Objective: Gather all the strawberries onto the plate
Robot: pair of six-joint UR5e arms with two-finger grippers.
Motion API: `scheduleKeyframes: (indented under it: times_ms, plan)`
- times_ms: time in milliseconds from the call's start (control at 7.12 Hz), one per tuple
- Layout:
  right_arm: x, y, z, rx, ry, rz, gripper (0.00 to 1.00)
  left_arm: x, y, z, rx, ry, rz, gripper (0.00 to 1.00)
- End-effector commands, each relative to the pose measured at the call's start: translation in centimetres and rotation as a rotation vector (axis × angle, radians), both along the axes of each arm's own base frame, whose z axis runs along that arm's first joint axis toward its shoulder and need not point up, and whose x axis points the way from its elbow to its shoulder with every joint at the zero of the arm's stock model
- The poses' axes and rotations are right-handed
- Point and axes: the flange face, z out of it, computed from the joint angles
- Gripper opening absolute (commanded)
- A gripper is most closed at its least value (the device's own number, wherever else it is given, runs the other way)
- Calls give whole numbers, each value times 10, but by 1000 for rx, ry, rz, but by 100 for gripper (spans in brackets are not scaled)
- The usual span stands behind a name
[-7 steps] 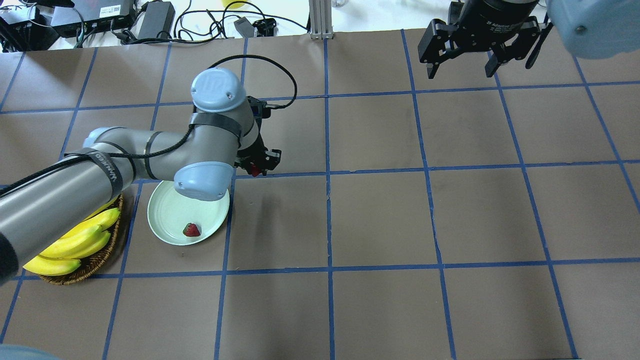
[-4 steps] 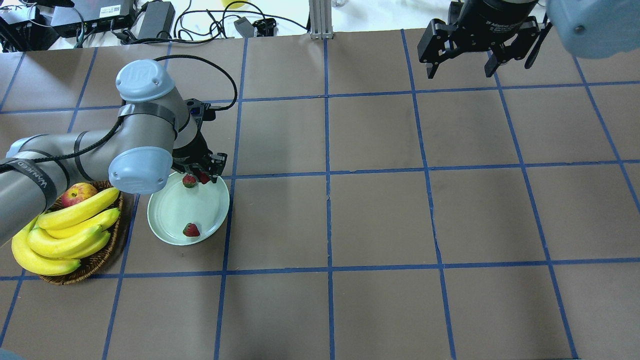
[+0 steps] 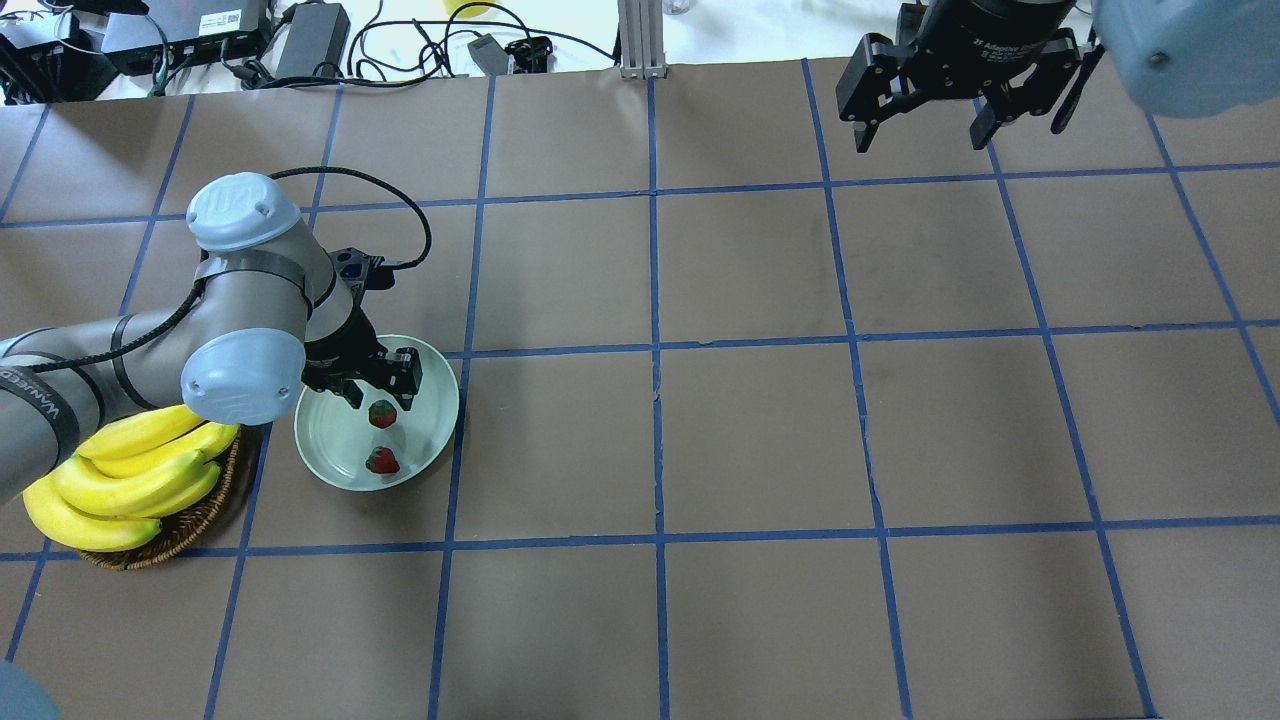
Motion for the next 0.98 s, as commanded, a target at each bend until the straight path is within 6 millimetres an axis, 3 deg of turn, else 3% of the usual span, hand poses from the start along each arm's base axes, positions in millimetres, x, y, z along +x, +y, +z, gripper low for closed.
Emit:
scheduleKeyframes:
  times_ms: [0,140,281,421,561,702,842]
  plan:
    - [-1,1,2,-4,9,2,100,-7,-16,20,-40,-14,39,100]
    - [0,1,2,-4,13,3,100,-26,-29,50,-58,-20,35,100]
    - [0,1,2,-6,13,1,100,-57,-39,105,-83,-33,42,100]
    - [0,1,2,-4,13,1,100,-94,-44,178,-121,-35,57,100]
    - [0,1,2,-4,13,1,100,-116,-45,241,-147,-35,47,100]
    - [0,1,2,-4,12,2,100,-110,-46,300,-244,-55,52,100]
    - [-1,1,2,-4,13,0,100,-109,-35,340,-281,-53,55,100]
